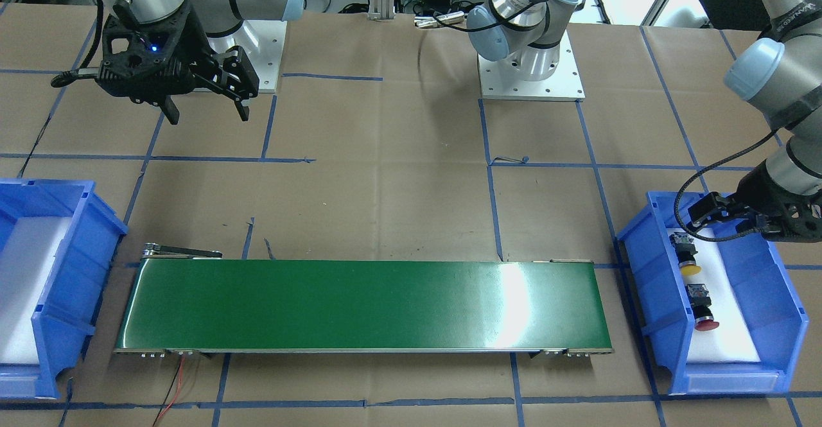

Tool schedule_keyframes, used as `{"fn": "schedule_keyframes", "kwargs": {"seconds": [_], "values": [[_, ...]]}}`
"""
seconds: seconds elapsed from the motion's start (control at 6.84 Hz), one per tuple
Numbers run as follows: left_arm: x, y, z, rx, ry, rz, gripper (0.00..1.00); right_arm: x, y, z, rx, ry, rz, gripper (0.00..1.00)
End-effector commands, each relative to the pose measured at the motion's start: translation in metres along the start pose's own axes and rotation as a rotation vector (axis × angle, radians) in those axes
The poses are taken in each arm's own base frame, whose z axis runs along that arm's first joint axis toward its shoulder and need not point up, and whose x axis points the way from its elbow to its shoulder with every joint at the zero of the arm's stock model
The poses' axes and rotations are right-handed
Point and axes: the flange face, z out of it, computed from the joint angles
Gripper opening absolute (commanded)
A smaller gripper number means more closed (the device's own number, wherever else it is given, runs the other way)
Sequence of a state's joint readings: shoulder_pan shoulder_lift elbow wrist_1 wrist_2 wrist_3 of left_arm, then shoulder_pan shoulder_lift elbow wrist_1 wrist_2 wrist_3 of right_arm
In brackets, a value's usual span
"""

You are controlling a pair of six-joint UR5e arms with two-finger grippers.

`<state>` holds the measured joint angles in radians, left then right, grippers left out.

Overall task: Transport two buttons from left to right
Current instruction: 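Lower the left gripper onto the yellow-capped button switch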

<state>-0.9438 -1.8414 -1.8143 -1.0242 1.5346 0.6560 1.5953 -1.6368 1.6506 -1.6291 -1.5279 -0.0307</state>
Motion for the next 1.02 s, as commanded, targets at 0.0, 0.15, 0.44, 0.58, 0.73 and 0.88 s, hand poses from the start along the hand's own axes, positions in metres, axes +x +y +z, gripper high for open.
{"fn": "schedule_keyframes", "kwargs": {"seconds": [0.0, 0.15, 0.44, 0.58, 0.73, 0.88], "values": [[0.007, 0.005, 0.02, 0.016, -0.009, 0.004, 1.0, 0.0, 0.0, 0.0, 0.0, 0.0, 0.0, 1.0], [0.011, 0.005, 0.032, 0.019, -0.011, 0.012, 1.0, 0.0, 0.0, 0.0, 0.0, 0.0, 0.0, 1.0], [0.009, 0.001, 0.075, 0.02, -0.012, 0.018, 1.0, 0.0, 0.0, -0.001, 0.002, 0.0, 0.0, 1.0], [0.009, 0.002, 0.08, 0.014, -0.009, 0.016, 1.0, 0.0, 0.0, -0.001, 0.002, -0.001, 0.0, 1.0], [0.009, 0.001, 0.08, 0.015, -0.01, 0.015, 1.0, 0.0, 0.0, -0.001, 0.002, 0.0, 0.0, 1.0], [0.009, 0.001, 0.079, 0.016, -0.01, 0.013, 0.86, 0.0, 0.0, -0.001, 0.002, 0.0, 0.0, 1.0]]}}
